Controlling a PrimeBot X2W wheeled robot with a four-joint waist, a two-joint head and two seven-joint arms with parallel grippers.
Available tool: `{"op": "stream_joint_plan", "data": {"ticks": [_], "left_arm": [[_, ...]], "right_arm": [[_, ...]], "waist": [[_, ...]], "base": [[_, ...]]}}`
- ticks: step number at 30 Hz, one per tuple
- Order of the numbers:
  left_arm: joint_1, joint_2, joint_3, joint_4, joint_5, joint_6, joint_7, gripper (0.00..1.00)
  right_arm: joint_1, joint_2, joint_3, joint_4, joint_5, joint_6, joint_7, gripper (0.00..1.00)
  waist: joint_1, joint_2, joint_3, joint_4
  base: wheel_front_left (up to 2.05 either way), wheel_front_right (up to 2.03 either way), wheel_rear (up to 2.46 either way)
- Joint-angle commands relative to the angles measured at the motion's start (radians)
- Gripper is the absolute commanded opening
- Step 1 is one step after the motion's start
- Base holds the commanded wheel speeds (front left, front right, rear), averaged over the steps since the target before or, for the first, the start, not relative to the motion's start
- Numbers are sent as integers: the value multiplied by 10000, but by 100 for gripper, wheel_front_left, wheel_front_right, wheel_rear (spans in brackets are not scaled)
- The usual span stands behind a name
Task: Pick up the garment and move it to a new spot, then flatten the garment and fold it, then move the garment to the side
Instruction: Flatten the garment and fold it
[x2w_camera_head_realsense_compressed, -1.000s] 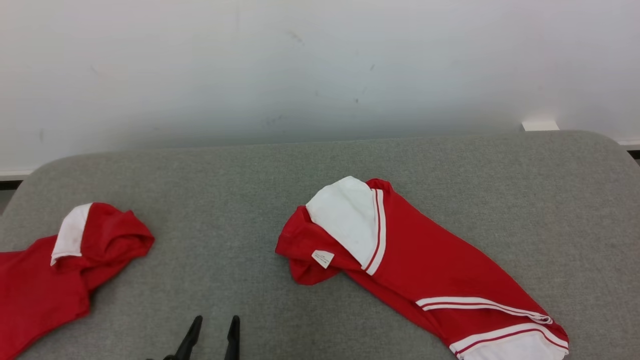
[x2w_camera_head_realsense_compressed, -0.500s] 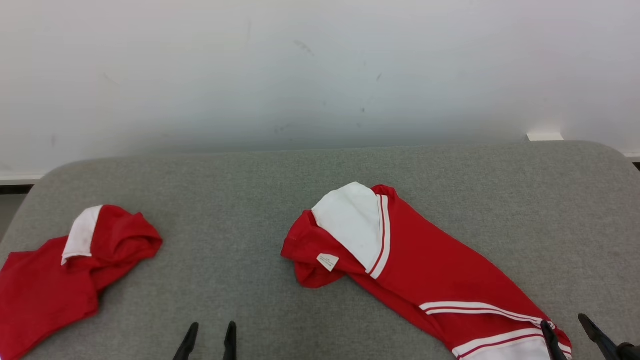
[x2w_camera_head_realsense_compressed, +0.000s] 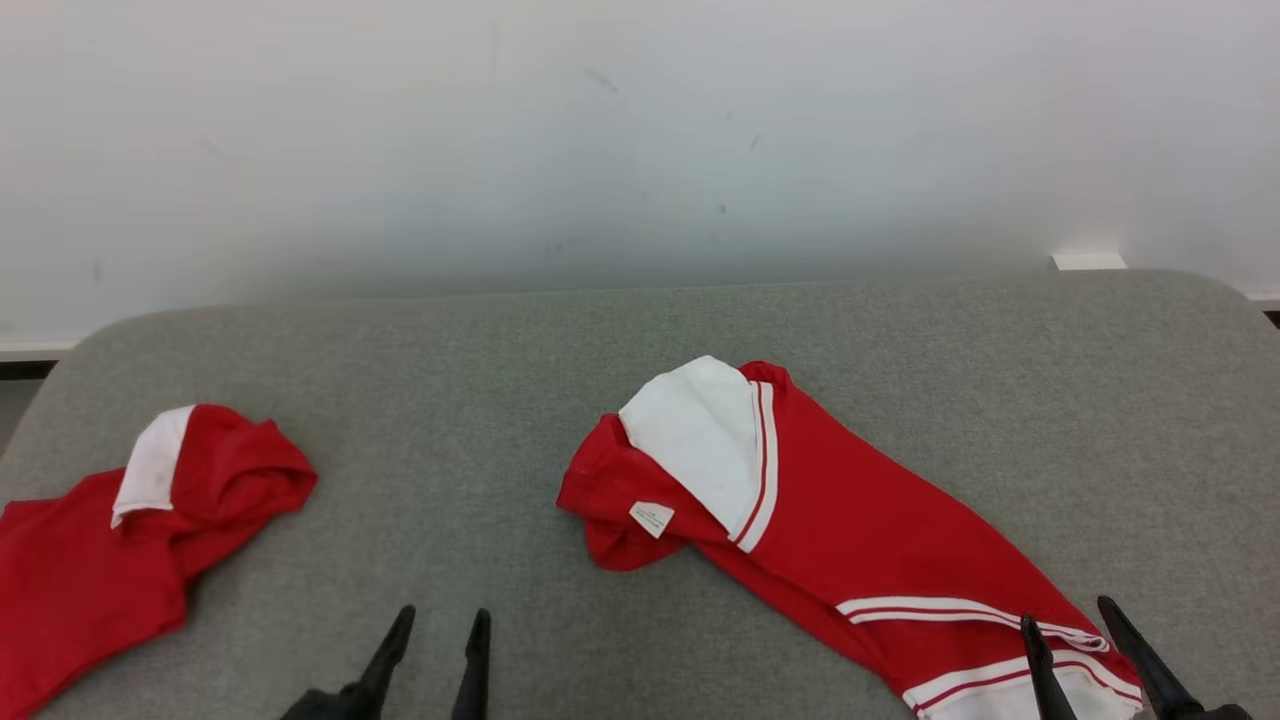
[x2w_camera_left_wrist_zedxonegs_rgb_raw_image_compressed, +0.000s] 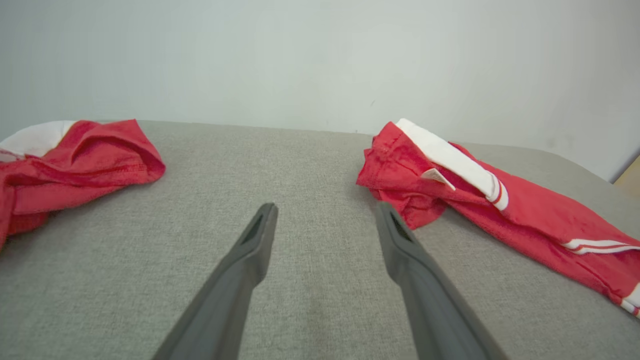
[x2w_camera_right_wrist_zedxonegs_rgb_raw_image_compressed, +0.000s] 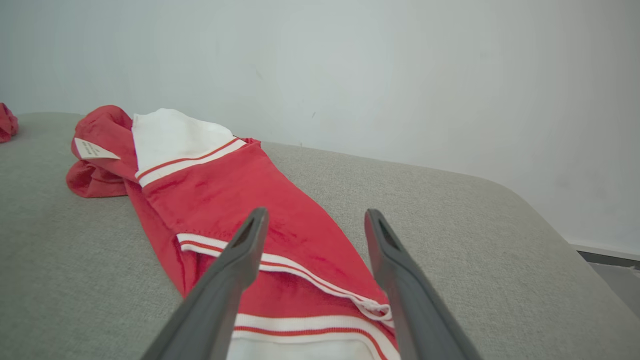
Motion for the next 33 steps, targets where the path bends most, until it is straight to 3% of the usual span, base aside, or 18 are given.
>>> {"op": "stream_joint_plan", "data": {"ticks": [1, 9, 15, 24, 33], "left_arm": [[-323, 39, 56, 87, 108, -85, -5, 100], [-2541, 355, -179, 1570, 61, -540, -5, 100], [-4021, 993, -1445, 3047, -789, -629, -5, 100], [-5665, 2801, -4148, 3792, -3978, -621, 19, 100], [-6308, 3655, -6002, 3989, -6136, -625, 74, 100]], "right_arm": [[-179, 48, 12, -47, -96, -26, -23, 100], [-994, 315, 485, -151, -164, -26, -16, 100], [-1409, 472, 795, -86, -150, -26, -17, 100], [-1530, 537, 891, -129, 30, -26, -18, 100], [-1699, 507, 1049, -81, 36, -26, -18, 100]], "waist": [[0, 0, 161, -125], [0, 0, 1090, -721], [0, 0, 1479, -1083], [0, 0, 1685, -1332], [0, 0, 1793, -1542]], "base": [[0, 0, 0], [0, 0, 0], [0, 0, 0], [0, 0, 0], [0, 0, 0]]}}
